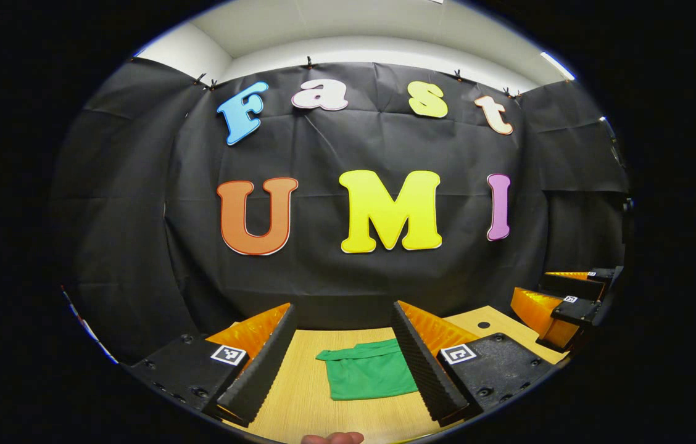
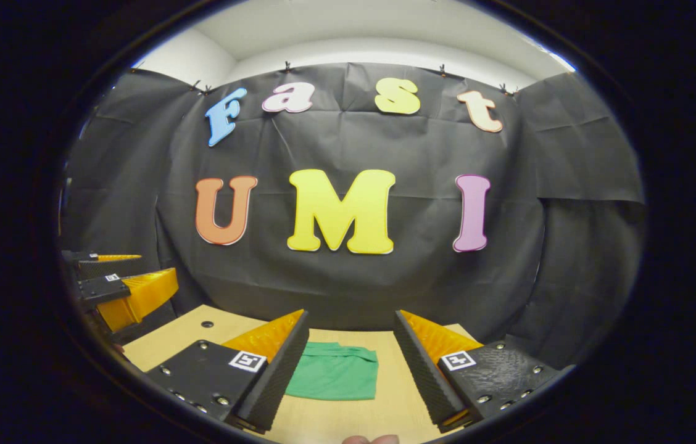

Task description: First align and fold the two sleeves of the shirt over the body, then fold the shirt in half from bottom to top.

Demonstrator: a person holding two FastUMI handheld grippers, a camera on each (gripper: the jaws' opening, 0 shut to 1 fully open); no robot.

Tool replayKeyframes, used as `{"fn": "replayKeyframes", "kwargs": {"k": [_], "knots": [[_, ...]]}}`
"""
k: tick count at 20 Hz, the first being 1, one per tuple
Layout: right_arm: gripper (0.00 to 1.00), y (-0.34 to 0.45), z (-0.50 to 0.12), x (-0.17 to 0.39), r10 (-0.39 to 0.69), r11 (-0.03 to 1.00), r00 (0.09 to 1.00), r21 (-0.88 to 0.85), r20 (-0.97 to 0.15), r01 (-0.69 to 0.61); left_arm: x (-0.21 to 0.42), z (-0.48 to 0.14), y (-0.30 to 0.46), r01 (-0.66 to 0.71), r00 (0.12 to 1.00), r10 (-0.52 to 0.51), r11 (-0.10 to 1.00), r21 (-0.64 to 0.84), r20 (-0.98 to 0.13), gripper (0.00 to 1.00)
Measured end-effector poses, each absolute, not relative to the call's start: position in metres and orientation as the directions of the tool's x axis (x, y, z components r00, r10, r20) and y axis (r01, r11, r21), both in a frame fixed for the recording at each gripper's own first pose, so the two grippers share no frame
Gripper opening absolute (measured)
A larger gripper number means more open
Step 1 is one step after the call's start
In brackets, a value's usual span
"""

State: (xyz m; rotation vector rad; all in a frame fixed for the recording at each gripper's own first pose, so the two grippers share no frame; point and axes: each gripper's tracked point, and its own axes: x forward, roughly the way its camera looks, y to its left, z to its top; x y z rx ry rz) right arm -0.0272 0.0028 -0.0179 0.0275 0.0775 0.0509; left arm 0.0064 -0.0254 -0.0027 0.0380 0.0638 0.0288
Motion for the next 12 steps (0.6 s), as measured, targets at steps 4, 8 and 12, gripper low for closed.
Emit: {"fn": "replayKeyframes", "kwargs": {"k": [4,8,12], "knots": [[0.87,0.0038,-0.0173,-0.0261,0.058,0.998,0.996,0.028,-0.073,-0.056,0.0066,-0.0024,-0.0251,-0.028,0.998,0.03,0.999,0.039,-0.063,0.98],[0.87,0.0053,-0.0173,-0.0258,0.059,0.998,0.996,0.03,-0.073,-0.057,0.0071,-0.0018,-0.0248,-0.027,0.998,0.03,0.999,0.039,-0.064,0.98],[0.87,0.0011,-0.0138,-0.0245,0.047,0.998,0.997,0.032,-0.064,-0.045,0.0101,-0.0009,-0.0256,-0.028,0.998,0.03,0.999,0.039,-0.058,0.98]]}}
